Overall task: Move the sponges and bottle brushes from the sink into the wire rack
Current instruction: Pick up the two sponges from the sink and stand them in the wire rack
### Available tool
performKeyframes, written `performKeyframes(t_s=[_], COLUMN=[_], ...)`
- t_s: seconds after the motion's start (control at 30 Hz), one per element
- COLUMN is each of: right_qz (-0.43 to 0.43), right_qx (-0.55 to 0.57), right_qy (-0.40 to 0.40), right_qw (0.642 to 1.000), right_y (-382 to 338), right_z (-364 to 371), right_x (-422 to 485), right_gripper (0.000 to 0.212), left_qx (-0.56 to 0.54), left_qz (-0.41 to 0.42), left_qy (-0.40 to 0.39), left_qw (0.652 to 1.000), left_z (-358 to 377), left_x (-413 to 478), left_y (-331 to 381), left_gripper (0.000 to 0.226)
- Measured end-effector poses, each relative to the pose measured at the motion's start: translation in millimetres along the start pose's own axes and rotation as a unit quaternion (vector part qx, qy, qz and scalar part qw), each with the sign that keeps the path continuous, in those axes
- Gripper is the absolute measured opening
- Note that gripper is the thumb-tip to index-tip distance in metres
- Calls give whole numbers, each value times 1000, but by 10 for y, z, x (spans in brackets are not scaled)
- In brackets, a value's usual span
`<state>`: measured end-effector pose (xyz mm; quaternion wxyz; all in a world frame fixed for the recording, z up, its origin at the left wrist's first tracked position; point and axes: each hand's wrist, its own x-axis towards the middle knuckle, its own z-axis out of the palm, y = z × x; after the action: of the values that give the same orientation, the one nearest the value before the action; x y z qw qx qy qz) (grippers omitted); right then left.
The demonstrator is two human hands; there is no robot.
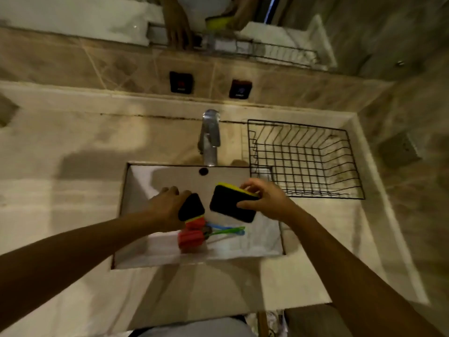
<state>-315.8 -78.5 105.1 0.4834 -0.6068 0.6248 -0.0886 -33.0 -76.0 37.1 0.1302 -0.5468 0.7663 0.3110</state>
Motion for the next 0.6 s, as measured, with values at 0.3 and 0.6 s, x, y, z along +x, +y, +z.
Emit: performKeyframes(t_s=[0.3,0.6], right_qz=[51,76], right_qx=[255,336], right_qy=[205,240], right_qw=[943,908], right_y=[723,1291], right_z=[-1326,-1498], right_x=[-654,-558], right_gripper=[36,39], left_qx=[-33,112], left_qz=[209,145], left_qy=[162,176], left_qw=[964,967], left_z=[-622,-805], left_x=[535,1691], left_y=[1213,2155], left_gripper=[77,83])
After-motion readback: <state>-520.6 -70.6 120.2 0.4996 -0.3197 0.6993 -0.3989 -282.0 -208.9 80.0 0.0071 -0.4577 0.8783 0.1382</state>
